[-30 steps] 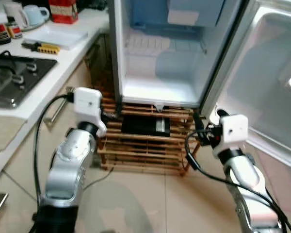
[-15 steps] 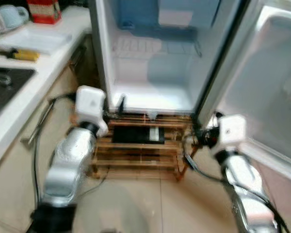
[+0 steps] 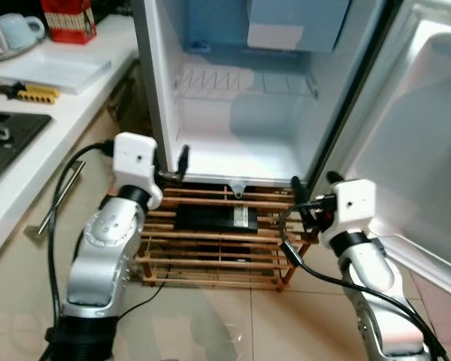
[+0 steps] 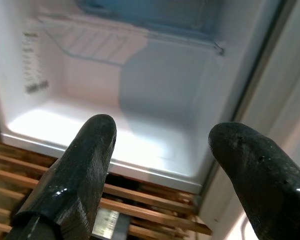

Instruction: Restocking fridge

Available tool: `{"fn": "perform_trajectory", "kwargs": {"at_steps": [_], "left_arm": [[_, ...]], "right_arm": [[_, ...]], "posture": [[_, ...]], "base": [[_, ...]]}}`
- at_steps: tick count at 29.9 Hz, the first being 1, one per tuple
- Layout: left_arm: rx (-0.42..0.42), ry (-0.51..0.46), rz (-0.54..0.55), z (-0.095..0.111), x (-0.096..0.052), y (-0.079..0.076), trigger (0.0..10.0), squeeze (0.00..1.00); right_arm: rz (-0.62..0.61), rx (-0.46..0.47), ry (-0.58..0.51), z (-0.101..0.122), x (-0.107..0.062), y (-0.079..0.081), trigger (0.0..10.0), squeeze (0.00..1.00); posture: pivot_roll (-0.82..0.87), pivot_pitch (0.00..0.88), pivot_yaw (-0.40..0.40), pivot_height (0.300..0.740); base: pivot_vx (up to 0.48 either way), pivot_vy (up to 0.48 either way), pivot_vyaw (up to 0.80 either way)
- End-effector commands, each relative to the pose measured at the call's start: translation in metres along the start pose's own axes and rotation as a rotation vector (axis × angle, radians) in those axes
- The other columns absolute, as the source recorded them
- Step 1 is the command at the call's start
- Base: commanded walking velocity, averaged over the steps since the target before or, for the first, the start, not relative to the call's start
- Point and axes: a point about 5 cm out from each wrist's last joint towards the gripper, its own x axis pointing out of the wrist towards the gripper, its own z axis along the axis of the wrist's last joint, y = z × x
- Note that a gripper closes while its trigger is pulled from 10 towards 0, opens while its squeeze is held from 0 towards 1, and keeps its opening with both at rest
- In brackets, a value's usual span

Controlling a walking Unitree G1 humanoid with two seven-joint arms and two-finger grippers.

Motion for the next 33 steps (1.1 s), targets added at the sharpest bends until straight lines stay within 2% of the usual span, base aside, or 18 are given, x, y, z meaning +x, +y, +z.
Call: {"fn": "perform_trajectory", "kwargs": {"at_steps": [1, 6, 9, 12, 16, 17, 19, 25, 28, 31, 33], "left_arm": [[0.002, -0.001, -0.022, 0.000, 0.000, -0.006, 10.0, 0.00], [0.006, -0.012, -0.026, 0.002, 0.000, -0.007, 10.0, 0.00], [0.036, -0.011, -0.035, 0.001, -0.002, -0.007, 10.0, 0.00], [0.064, -0.014, -0.044, 0.001, -0.003, -0.008, 10.0, 0.00], [0.038, 0.001, -0.052, -0.002, -0.008, -0.009, 10.0, 0.00], [0.034, 0.009, -0.052, -0.004, -0.012, -0.008, 10.0, 0.00], [0.029, 0.012, -0.056, -0.005, -0.014, -0.008, 10.0, 0.00], [0.059, 0.001, -0.053, 0.002, -0.019, -0.010, 10.0, 0.00], [0.035, -0.037, -0.063, 0.011, -0.022, -0.015, 10.0, 0.00], [-0.006, -0.038, -0.061, 0.012, -0.025, -0.017, 10.0, 0.00], [0.002, -0.029, -0.064, 0.011, -0.026, -0.018, 10.0, 0.00]], "right_arm": [[-0.009, -0.005, -0.014, 0.003, 0.000, -0.004, 10.0, 0.00], [-0.005, 0.006, -0.030, 0.006, 0.001, -0.003, 10.0, 0.00], [0.029, -0.023, -0.047, 0.009, 0.000, 0.000, 10.0, 0.00], [0.077, -0.030, -0.070, 0.013, -0.001, 0.005, 10.0, 0.00], [0.153, 0.050, -0.108, 0.021, -0.004, 0.011, 10.0, 0.00], [0.183, 0.104, -0.116, 0.025, -0.006, 0.011, 10.0, 0.00], [0.196, 0.131, -0.120, 0.028, -0.007, 0.010, 10.0, 0.00], [0.238, 0.109, -0.133, 0.032, -0.008, 0.008, 10.0, 0.00], [0.290, 0.115, -0.134, 0.035, -0.012, 0.008, 10.0, 0.00], [0.329, 0.118, -0.130, 0.036, -0.014, 0.009, 10.0, 0.00], [0.336, 0.121, -0.128, 0.036, -0.015, 0.009, 10.0, 0.00]], "posture": [[0.02, 0.006, -0.045, 0.740], [0.02, 0.005, -0.043, 0.740], [0.02, 0.005, -0.043, 0.740], [0.02, 0.006, -0.041, 0.740], [0.02, 0.006, -0.037, 0.740], [0.02, 0.006, -0.036, 0.740], [0.02, 0.007, -0.036, 0.740], [0.03, 0.010, -0.035, 0.740], [0.03, 0.014, -0.037, 0.740], [0.03, 0.017, -0.044, 0.740], [0.03, 0.018, -0.046, 0.740]], "base": [[0.000, 0.000, 0.00], [0.000, 0.000, 0.00], [0.000, 0.000, 0.00], [0.000, 0.000, 0.80], [0.000, 0.000, 0.80], [0.000, 0.000, 0.80], [0.000, 0.000, 0.80], [0.000, 0.000, 0.80], [0.000, 0.000, 0.80], [0.000, 0.000, 0.80], [0.000, 0.000, 0.80]]}}
